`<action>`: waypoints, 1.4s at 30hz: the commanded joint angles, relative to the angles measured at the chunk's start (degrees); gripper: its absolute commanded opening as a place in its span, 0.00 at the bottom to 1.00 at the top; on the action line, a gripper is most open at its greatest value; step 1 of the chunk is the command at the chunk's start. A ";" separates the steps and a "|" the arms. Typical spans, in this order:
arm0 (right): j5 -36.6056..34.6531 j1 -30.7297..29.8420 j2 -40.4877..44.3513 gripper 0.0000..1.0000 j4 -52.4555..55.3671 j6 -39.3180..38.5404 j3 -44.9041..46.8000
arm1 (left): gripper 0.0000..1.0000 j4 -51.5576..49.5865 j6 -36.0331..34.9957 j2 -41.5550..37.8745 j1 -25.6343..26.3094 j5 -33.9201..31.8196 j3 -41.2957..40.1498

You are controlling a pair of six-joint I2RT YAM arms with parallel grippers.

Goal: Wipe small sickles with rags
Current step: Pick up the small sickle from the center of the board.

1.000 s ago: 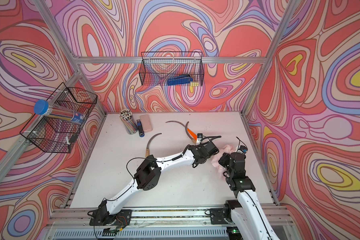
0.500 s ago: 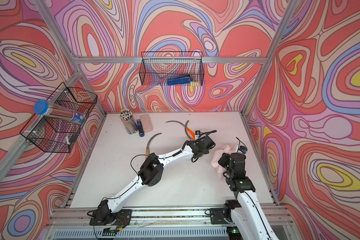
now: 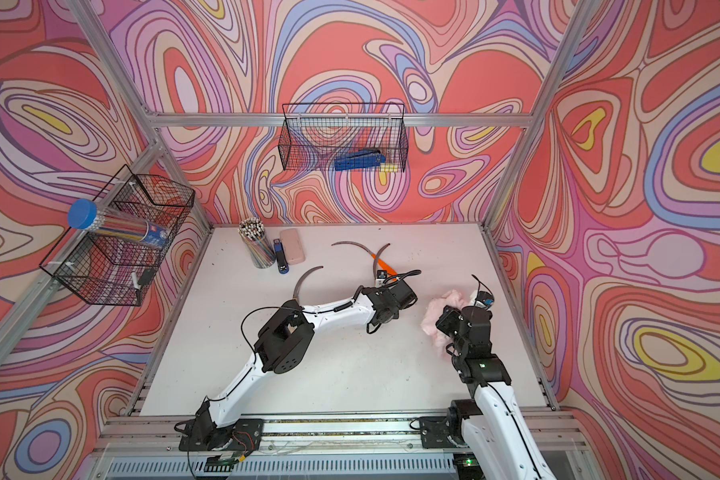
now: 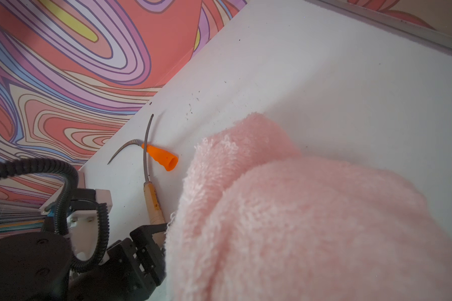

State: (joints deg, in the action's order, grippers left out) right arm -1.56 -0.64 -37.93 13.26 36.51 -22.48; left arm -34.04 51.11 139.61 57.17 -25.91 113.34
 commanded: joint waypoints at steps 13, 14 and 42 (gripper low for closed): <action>0.85 0.39 0.75 0.00 -1.71 -0.84 0.75 | 0.44 0.77 -0.76 -0.22 -0.92 2.89 -1.26; 0.81 0.38 0.85 0.00 -1.62 -0.84 0.82 | 0.42 0.67 -0.75 -0.24 -0.92 2.84 -1.28; 1.11 0.38 1.43 0.00 -1.65 -0.90 0.96 | 0.21 -2.97 3.19 -1.66 -0.92 -5.60 -3.44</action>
State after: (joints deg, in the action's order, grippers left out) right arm -0.58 -0.64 -37.15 13.23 36.29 -22.11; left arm -34.50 53.21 139.46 56.55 -30.68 111.77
